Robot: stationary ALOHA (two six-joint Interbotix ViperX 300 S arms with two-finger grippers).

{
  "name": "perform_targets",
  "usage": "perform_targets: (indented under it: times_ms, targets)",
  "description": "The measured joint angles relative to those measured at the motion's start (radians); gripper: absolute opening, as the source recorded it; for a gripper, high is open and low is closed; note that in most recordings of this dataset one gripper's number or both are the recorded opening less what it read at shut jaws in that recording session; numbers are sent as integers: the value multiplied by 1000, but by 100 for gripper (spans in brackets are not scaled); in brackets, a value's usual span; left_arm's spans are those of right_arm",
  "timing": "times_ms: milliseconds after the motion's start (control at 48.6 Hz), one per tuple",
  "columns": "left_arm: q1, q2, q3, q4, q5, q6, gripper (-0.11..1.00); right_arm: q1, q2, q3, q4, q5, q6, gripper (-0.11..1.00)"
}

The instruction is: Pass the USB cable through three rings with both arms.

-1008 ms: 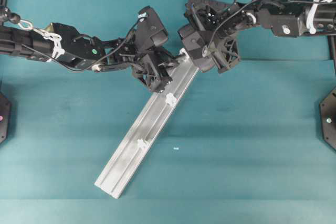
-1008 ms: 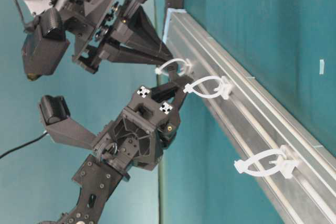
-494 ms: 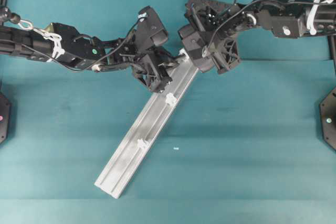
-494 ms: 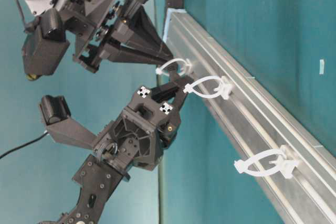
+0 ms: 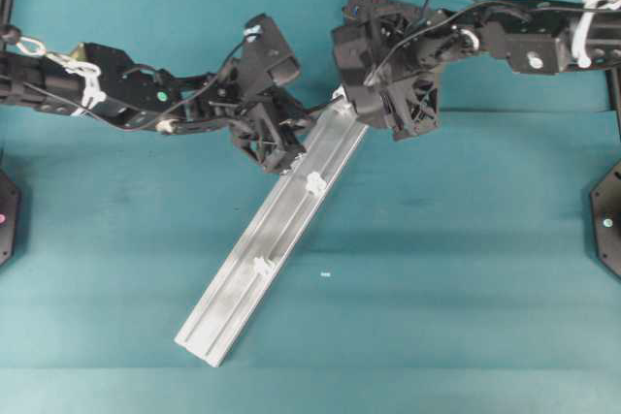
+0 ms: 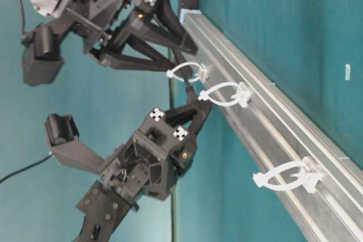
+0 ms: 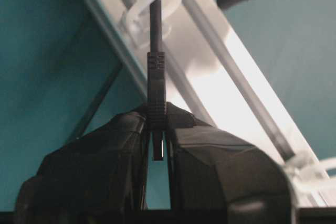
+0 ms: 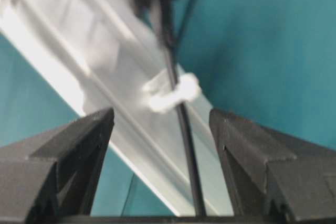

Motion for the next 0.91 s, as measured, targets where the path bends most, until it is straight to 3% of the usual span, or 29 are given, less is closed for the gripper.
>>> perform_targets:
  times_ms: [350, 514, 638, 905]
  targets:
    - [-18, -100, 75, 2, -2, -14, 7, 48, -52, 12, -2, -37, 40, 82]
    - [-25, -112, 78, 2, 0, -25, 7, 104, -46, 5, -12, -115, 40, 81]
    - [-31, -112, 77, 2, 0, -32, 7, 106, -26, -8, -15, -149, 40, 79]
    - [-31, -112, 77, 0, -2, -32, 7, 106, 49, -28, -72, -107, 40, 78]
